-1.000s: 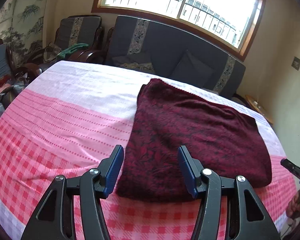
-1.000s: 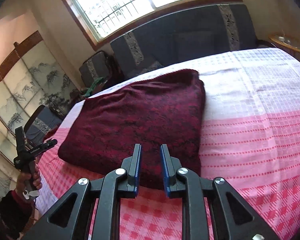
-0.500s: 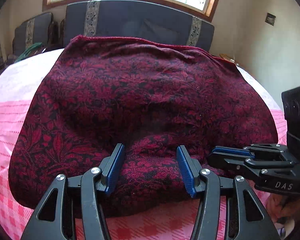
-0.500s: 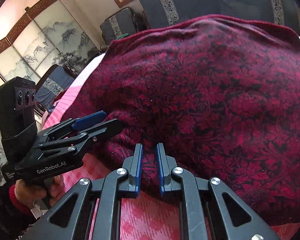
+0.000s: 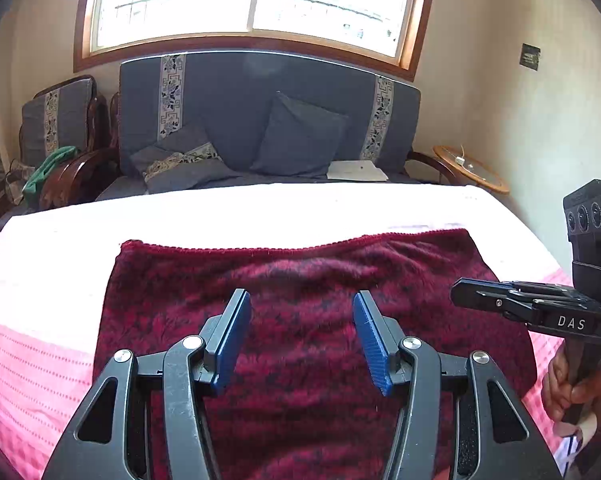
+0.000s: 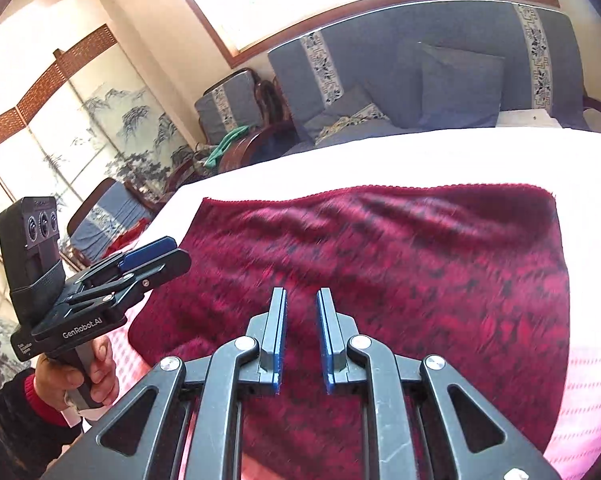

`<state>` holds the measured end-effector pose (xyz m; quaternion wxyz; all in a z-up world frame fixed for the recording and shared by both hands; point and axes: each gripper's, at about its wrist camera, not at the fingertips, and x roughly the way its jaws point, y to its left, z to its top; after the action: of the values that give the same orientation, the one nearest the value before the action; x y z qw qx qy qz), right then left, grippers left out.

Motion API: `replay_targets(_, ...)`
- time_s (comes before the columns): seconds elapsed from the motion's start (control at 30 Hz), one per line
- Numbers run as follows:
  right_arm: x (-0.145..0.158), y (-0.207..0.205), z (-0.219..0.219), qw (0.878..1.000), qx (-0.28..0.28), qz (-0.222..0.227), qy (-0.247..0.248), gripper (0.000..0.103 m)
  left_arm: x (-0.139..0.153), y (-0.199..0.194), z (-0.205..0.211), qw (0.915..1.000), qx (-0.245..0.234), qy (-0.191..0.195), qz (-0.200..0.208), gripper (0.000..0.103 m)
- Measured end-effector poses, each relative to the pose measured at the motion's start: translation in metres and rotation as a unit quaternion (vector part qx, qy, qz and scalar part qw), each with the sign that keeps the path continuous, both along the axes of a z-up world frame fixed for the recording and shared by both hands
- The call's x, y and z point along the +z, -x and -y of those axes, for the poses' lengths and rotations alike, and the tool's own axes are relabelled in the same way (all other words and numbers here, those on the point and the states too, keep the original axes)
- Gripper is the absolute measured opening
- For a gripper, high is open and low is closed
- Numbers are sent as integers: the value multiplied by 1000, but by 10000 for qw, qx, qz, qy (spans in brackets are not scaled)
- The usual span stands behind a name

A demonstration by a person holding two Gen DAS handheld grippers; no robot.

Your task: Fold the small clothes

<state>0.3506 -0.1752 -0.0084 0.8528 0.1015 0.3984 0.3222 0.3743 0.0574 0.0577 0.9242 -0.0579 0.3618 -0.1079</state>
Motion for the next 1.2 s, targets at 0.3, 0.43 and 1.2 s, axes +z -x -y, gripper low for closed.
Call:
replay_targets(0.3, -41, -91, 3, 9918, -477, -900, 770, 8, -64, -85, -44, 9905, 947, 397, -917, 54)
replay_targets(0.43, -63, -101, 27, 9885, -507, -1423, 1, 0, -81, -86, -60, 9889, 988, 628, -915, 44)
replay_targets(1.2, -77, -84, 146, 9742, -1339, -1434, -1117, 0, -76, -52, -100, 9893, 1336, 163, -558, 44)
